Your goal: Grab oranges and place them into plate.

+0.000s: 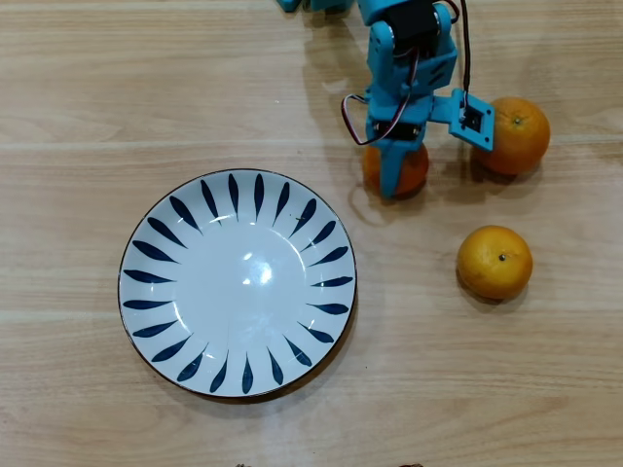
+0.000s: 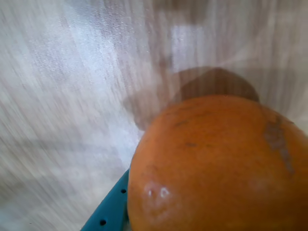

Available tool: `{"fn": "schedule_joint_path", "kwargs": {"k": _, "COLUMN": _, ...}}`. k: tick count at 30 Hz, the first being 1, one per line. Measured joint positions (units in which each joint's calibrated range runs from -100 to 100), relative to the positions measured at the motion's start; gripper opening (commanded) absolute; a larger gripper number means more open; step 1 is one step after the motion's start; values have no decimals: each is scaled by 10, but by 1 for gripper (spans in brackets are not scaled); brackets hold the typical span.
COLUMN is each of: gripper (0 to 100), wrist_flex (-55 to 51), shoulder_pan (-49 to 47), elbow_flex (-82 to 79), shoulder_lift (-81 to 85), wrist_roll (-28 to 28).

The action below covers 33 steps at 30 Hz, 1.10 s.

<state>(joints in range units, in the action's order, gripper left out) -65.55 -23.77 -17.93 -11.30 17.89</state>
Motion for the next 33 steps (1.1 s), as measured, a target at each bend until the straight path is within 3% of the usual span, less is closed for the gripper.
{"fn": "schedule_joint_path", "kwargs": {"k": 10, "gripper": 21, "wrist_flex": 1, "shoulder_pan": 0, "elbow_flex": 0, "shoulder_lift": 6, "wrist_roll": 0}}
{"fn": "schedule_joint_path", "kwargs": {"k": 16, "gripper": 21, "wrist_flex": -11, "shoulder_pan": 6, "elbow_flex": -22, "shoulder_lift": 109, "wrist_roll": -1}}
{"fn": "schedule_joint_path", "kwargs": {"k": 23, "gripper": 21, "wrist_flex": -4, "shoulder_pan": 68, "elbow_flex": -70, "shoulder_lift": 276, "wrist_roll": 1}}
{"fn": "schedule_joint_path", "kwargs": {"k": 33, "gripper": 21, "wrist_flex": 131, "shoulder_pan": 209, "elbow_flex": -113, "shoulder_lift": 349, "wrist_roll": 2}}
